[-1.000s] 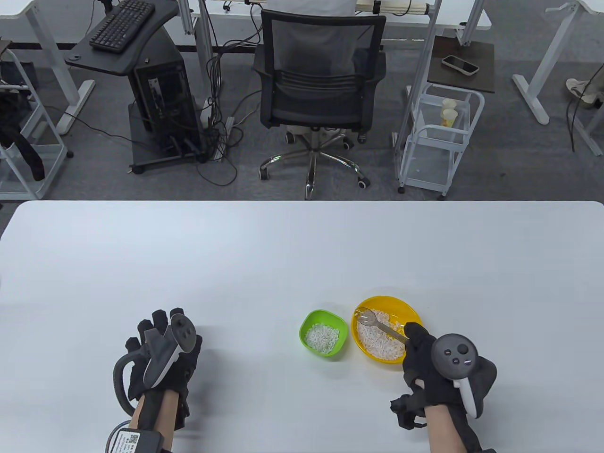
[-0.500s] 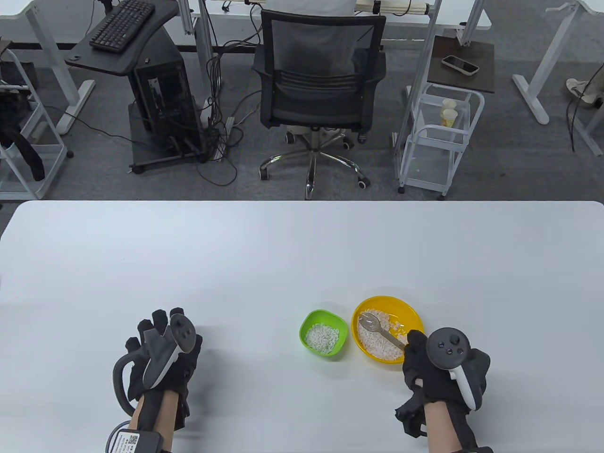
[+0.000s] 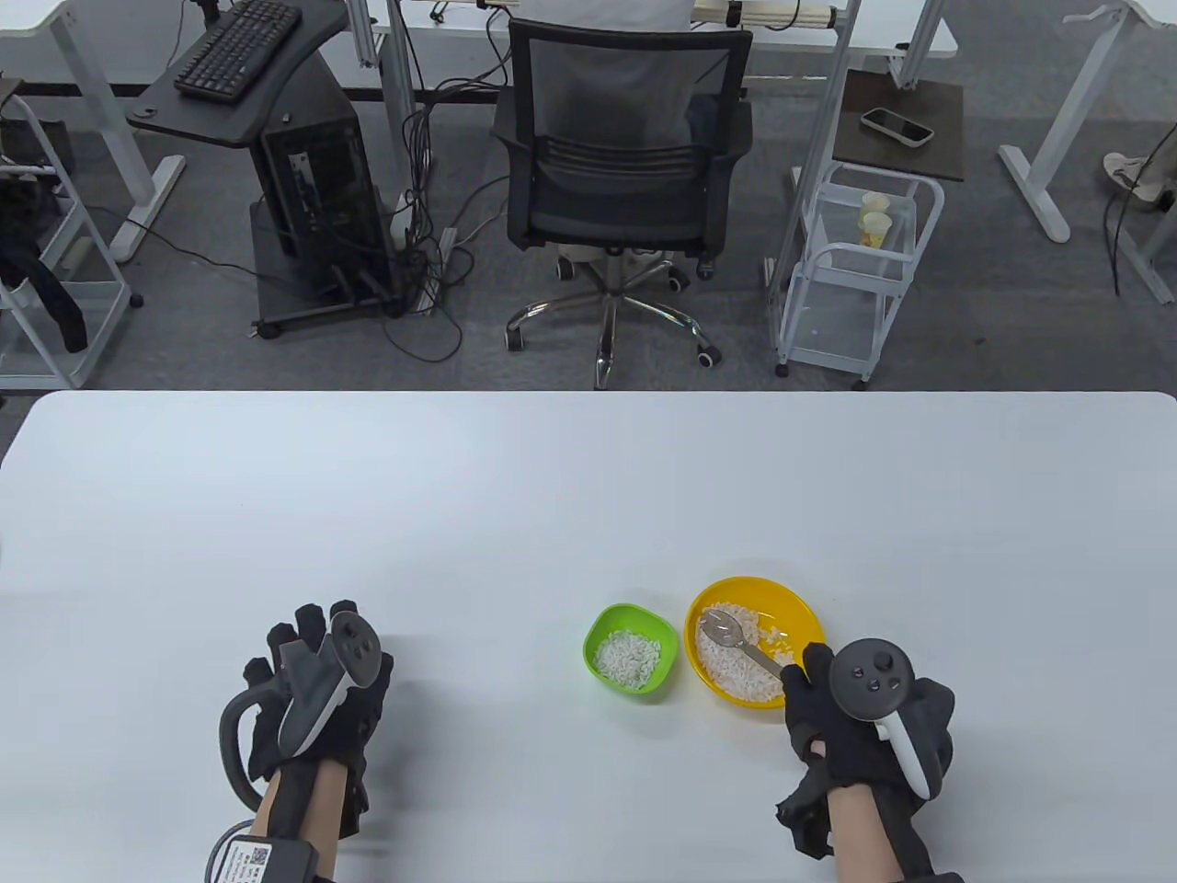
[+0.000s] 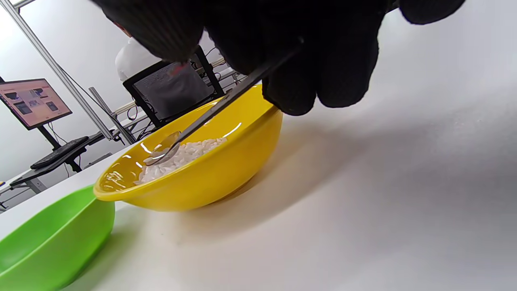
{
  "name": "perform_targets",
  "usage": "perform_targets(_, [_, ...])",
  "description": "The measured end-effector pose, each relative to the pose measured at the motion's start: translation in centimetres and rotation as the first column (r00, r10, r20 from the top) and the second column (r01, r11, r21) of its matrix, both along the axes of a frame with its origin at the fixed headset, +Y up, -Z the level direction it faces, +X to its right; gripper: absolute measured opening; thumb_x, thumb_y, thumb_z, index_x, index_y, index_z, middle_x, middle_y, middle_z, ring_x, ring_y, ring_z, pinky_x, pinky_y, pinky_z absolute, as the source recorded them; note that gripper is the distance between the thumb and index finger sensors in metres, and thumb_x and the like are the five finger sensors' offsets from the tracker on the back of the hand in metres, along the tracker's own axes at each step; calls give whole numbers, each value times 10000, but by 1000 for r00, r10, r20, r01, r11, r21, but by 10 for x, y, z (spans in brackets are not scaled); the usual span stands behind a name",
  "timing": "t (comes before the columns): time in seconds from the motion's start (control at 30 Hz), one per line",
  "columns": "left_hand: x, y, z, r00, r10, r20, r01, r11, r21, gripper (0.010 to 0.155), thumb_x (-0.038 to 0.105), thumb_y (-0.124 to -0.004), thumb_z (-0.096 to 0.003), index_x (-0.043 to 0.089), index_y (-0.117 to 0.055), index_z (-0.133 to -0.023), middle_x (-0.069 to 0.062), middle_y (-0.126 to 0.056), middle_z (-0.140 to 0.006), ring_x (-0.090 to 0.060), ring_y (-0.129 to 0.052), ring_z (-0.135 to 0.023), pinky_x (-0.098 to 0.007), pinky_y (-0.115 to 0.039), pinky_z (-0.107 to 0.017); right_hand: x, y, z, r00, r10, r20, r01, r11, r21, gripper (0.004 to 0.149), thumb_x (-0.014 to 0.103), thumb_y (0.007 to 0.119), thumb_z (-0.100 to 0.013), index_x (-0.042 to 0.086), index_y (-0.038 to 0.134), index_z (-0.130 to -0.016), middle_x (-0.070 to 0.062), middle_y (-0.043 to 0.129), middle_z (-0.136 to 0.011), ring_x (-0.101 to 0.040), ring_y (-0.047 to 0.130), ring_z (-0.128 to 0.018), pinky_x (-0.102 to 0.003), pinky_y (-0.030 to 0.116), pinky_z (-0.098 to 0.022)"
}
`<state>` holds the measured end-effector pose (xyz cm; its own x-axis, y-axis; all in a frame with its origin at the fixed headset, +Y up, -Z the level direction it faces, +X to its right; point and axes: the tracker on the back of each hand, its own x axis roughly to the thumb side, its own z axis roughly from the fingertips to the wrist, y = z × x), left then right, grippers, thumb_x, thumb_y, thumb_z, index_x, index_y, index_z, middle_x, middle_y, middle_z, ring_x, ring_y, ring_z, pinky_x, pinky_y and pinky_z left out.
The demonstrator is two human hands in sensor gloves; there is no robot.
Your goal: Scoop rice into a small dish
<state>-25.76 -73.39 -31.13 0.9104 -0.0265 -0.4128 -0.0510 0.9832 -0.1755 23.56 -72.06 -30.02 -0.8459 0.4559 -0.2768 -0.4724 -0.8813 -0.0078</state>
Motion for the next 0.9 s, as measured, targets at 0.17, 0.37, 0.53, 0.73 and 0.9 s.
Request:
perform_targets(0.17, [0,0,0,1000,2,0,-2,1000,1,717,643,-634,-477,439,-369,-1111,75,-408,-1267,-263,-449,-1185,-571,-441,-846,-2,1,1,999,39,0,-39,999,-8,584,377,671,-604,60,610,-1090,-287,827,-957,-576,751,-861,-805,411,-631])
perform_targets(0.37, [0,-1,-1,1000,6,4,-6,1000,8,719,643,-634,-477,439,-362,-1111,74,-398,-1268,-262,-442,-1186,-571,-440,-846,1,5,2,992,113,55,-115,993,34,637,412,670,-605,126,480,-1142,-282,561,-1146,-619,493,-1013,-827,284,-632])
perform_targets(0.53, [0,0,-1,1000,-1,11,0,999,33,731,647,-630,-475,448,-320,-1107,78,-364,-1270,-263,-412,-1190,-570,-432,-849,5,8,4,986,142,88,-148,987,67,717,470,674,-597,192,330,-1161,-213,287,-1222,-594,228,-1066,-817,185,-635])
perform_targets(0.73, [-3,1,0,999,9,32,-12,995,96,767,667,-607,-470,465,-199,-1088,86,-225,-1268,-267,-277,-1193,-569,-369,-860,15,9,5,980,137,143,-152,983,103,815,551,675,-572,273,148,-1129,-158,19,-1192,-492,-83,-1008,-766,32,-619])
perform_targets(0.9, [-2,-1,1,997,30,65,-37,994,107,780,693,-568,-457,472,-140,-1070,85,-151,-1256,-276,-214,-1185,-570,-341,-860,26,4,4,984,78,162,-90,994,69,839,574,668,-564,274,119,-1123,-164,-17,-1181,-498,-110,-988,-767,14,-606])
